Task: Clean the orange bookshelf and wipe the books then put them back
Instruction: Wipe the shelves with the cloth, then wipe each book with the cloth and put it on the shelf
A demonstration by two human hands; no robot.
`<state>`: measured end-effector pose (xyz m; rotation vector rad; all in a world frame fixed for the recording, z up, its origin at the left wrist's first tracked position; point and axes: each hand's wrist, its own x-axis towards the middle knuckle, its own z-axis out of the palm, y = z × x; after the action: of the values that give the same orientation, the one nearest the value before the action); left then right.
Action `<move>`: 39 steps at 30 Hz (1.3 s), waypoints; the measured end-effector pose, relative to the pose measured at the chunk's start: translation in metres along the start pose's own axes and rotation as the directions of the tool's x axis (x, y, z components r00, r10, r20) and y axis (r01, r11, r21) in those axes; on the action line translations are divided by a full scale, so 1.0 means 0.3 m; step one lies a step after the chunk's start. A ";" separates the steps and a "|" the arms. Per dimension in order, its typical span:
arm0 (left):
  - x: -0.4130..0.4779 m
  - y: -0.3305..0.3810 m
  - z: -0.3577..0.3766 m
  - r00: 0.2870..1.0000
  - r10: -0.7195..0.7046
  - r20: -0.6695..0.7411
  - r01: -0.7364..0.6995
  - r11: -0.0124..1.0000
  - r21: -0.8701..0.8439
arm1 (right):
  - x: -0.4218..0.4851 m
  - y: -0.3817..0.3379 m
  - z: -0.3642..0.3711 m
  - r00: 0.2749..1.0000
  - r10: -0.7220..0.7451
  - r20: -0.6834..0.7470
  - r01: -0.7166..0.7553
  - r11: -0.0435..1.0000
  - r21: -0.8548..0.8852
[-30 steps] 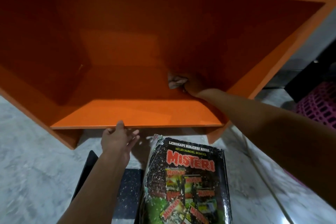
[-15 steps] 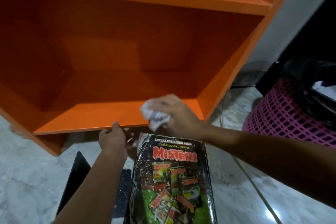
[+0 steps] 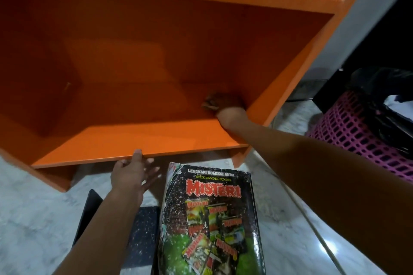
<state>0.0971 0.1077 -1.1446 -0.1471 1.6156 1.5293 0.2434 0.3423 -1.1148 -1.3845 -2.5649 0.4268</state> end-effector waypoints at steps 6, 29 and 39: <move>-0.046 0.021 0.020 0.999 -0.033 -0.030 0.034 0.999 0.034 | -0.377 -0.044 0.008 0.996 0.044 -0.074 -0.050 0.996 -0.070; -0.470 -0.280 -0.230 0.979 0.024 0.200 -0.187 0.486 0.854 | -0.857 -0.293 -0.012 0.973 0.224 -0.058 -0.152 0.808 0.570; -0.543 -0.229 -0.231 0.916 -0.330 0.228 -0.118 0.321 0.940 | -1.060 -0.208 0.064 0.822 0.552 -0.141 -0.258 0.581 0.772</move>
<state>0.2035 -0.0432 -1.1010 0.6719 1.8486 0.2160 0.3615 0.0401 -1.1224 -1.5117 -1.4421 1.0183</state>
